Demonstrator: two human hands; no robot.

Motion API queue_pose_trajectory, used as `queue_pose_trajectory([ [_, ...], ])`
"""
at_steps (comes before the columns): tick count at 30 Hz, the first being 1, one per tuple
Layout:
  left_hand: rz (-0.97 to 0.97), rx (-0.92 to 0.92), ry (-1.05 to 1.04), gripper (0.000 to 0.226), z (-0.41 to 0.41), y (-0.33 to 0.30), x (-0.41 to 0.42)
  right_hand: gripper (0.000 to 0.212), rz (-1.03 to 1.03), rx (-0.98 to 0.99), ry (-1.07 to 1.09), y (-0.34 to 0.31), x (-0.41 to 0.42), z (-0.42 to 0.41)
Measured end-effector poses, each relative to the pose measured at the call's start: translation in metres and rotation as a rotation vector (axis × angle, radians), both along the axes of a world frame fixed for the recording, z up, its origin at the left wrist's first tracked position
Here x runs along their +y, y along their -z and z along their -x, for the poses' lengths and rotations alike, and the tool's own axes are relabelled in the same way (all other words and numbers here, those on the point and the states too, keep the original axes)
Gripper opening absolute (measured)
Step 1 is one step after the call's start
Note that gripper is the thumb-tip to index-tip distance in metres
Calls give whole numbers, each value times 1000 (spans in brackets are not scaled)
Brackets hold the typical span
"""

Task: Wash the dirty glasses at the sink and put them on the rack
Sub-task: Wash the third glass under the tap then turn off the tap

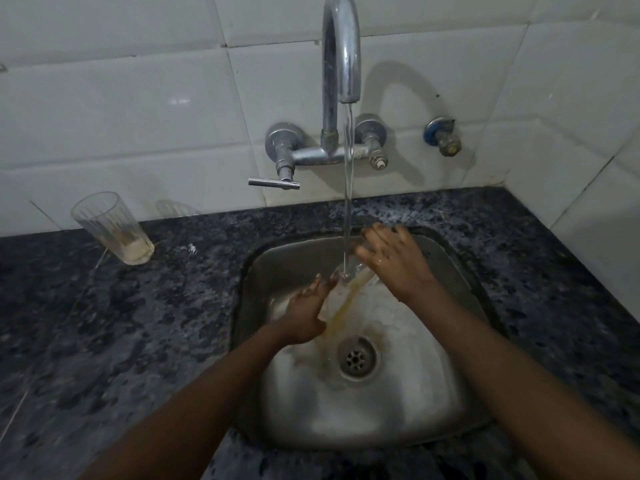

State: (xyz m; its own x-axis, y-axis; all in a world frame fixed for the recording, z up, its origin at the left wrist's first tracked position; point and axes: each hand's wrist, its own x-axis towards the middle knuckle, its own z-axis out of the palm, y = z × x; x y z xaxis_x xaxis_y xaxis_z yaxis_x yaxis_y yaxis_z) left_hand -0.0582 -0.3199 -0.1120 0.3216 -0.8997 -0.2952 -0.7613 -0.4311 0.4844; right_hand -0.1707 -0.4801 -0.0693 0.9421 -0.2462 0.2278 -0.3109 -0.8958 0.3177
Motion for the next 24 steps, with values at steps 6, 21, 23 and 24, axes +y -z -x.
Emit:
queue_pose_trajectory([
  [6,526,1187,-564,64,22,-52,-21,60,-403,-144,181,6,23,-1],
  [21,91,-316,382,58,6,-57,-22,73,-794,-258,123,8,20,-2],
  [23,130,465,39,50,19,-65,-30,68,-774,-281,136,10,22,-3],
  [24,231,749,-137,38,21,-71,-35,68,-769,-274,167,12,22,-3],
])
